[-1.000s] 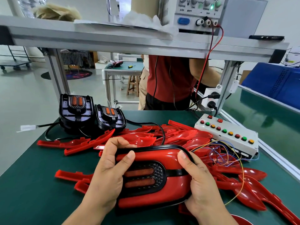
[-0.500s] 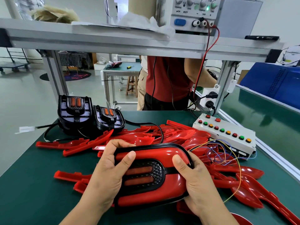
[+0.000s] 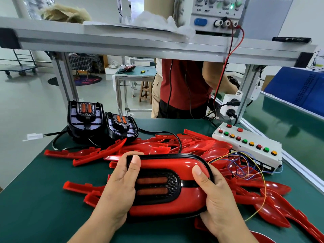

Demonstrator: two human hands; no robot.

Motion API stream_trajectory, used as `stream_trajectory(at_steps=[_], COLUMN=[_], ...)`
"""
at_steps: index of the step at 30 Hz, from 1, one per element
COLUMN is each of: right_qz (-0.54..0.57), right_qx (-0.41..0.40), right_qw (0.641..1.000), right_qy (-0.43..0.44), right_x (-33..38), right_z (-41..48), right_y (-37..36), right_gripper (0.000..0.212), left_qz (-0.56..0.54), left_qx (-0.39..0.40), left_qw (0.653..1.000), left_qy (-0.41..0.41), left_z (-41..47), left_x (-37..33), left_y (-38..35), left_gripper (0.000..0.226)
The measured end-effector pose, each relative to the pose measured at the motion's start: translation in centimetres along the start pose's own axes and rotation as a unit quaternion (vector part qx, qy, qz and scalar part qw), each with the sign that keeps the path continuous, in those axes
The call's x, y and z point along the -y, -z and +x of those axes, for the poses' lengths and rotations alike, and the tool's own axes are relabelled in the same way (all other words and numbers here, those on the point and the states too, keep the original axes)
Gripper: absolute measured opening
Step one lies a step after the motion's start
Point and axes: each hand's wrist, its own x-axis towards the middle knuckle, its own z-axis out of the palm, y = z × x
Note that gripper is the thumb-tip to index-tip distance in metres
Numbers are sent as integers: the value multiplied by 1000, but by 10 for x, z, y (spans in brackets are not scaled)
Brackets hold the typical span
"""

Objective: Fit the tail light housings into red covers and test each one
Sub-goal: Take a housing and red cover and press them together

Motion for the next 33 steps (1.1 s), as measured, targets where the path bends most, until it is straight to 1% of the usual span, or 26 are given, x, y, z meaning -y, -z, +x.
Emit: stream_trajectory(at_steps=[4,6,8,11,17,18,20,22,23,25,28,33], right_qz=[1,4,7,9,11,15,10,5,4,1,-1,-20], right_qx=[-4,-6,-12,-19,-5,-5,-7,-11,-15,-26,-29,-23], right_qw=[1000,1000,1000,1000,999,999,999,999,999,999,999,999], right_qy=[11,18,21,17,-32,-39,-37,-33,-32,-29,-18,-11], right_x=[-5,-5,-5,-4,-4,-4,-5,-4,-4,-4,-4,-5], right_z=[-1,-2,-2,-1,-1,-1,0,1,1,3,3,2], right_y=[0,0,-1,-1,-1,-1,0,1,2,4,4,0], right_gripper=[63,48,43,49,63,63,52,41,38,39,49,54], left_qz=[10,7,-1,-11,-41,-41,-45,-53,-55,-54,-53,-60], left_qx=[-7,-7,-3,-1,12,16,26,38,43,46,29,25], left_qw=[1000,1000,1000,1000,995,993,990,987,987,988,990,993], left_qy=[-11,-11,-6,5,89,105,130,144,146,139,127,103], left_z=[1,1,1,2,1,1,1,1,1,0,-1,-3], left_x=[0,-1,-1,-3,-10,-12,-15,-16,-17,-17,-18,-20], left_y=[3,3,2,0,5,6,7,7,6,4,1,0], left_gripper=[35,37,36,34,30,27,28,43,48,42,34,35])
